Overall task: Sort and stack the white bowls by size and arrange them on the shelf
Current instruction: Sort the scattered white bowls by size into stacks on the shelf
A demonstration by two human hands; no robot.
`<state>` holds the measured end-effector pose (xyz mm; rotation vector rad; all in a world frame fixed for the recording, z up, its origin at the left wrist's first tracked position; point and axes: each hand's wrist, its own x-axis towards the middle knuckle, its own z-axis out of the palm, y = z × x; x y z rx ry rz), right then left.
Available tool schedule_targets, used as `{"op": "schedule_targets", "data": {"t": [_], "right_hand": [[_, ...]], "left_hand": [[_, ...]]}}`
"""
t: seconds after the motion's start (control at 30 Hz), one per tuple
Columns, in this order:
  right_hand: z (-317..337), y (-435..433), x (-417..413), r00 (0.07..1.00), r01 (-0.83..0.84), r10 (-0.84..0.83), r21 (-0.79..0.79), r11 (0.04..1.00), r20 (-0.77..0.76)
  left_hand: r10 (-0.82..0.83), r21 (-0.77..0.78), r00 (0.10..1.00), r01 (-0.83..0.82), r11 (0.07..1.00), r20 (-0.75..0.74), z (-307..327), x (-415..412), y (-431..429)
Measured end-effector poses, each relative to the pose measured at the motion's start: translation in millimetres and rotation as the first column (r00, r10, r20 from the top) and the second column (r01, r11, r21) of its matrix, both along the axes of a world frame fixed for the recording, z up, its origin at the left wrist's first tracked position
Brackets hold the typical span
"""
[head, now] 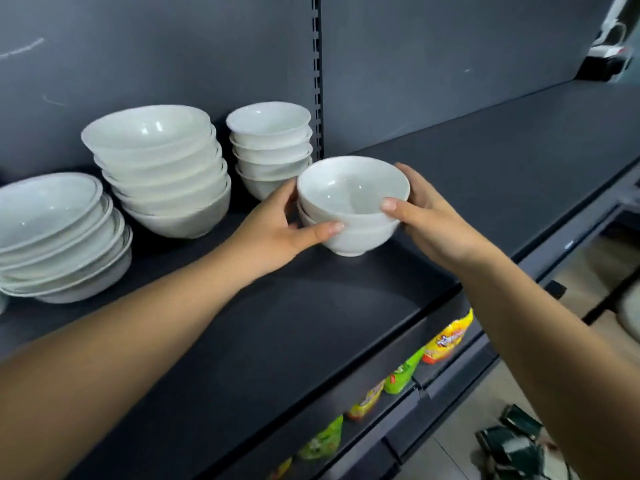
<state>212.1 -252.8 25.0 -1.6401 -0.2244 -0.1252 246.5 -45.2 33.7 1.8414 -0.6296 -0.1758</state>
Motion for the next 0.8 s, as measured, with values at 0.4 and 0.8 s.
{"op": "schedule_targets", "data": {"t": [0.4, 0.8], "right_hand": [[-8, 6, 1, 0.999, 0.026, -0.023, -0.09, 0.996, 0.042], [28, 28, -19, 0.967, 0.211, -0.139, -0.373, 0.903, 0.212]], "left_hand": [[0.232, -0.25, 0.968, -0.201, 0.947, 0.1, -26, -17, -12], [0.409, -0.09, 0.899, -0.399, 0.912, 0.159, -12, -47, 34]]}}
